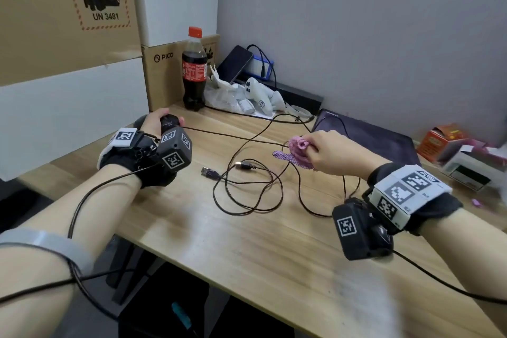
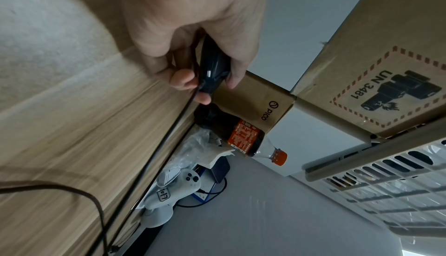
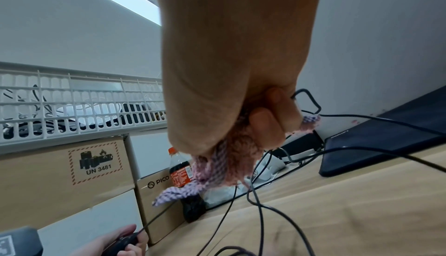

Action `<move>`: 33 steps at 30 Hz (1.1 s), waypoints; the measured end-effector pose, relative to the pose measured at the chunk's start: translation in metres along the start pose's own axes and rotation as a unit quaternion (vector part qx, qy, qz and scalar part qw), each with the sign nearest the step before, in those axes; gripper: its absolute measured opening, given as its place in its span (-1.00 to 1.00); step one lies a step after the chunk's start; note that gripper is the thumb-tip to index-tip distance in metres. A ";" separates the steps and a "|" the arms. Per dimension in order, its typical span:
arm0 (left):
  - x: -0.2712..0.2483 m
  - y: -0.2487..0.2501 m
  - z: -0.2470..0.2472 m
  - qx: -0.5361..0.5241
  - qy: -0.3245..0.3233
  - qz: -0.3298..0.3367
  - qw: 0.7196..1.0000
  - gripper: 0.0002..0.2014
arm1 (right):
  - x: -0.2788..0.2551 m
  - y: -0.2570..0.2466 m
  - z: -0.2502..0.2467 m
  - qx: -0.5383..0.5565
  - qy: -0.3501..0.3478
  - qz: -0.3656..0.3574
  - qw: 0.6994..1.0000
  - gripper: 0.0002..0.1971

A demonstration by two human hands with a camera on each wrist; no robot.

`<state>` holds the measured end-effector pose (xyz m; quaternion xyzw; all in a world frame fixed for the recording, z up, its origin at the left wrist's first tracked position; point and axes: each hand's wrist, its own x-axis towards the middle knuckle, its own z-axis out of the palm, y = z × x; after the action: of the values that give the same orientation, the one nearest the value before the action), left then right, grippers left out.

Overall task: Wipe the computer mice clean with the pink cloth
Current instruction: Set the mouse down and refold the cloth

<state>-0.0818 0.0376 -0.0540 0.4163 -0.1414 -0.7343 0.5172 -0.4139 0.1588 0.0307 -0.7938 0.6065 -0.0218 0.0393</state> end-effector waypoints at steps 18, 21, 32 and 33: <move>-0.018 -0.032 0.028 -0.114 0.031 0.029 0.993 -0.68 | 0.014 -0.031 -0.020 0.095 0.047 -0.015 0.994 -0.71; -0.032 -0.044 0.043 -0.082 0.008 0.010 0.997 -0.67 | 0.024 -0.049 -0.024 0.122 0.065 -0.024 0.990 -0.69; -0.064 -0.040 0.050 0.078 -0.108 -0.033 0.991 -0.61 | 0.050 -0.070 -0.038 0.164 0.152 0.002 0.975 -0.66; -0.066 -0.037 0.049 0.074 -0.096 -0.016 0.992 -0.63 | 0.050 -0.069 -0.039 0.171 0.150 0.005 0.974 -0.66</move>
<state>-0.1352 0.1000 -0.0170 0.3828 -0.2377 -0.7667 0.4574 -0.3378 0.1274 0.0754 -0.7600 0.5966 -0.2440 0.0830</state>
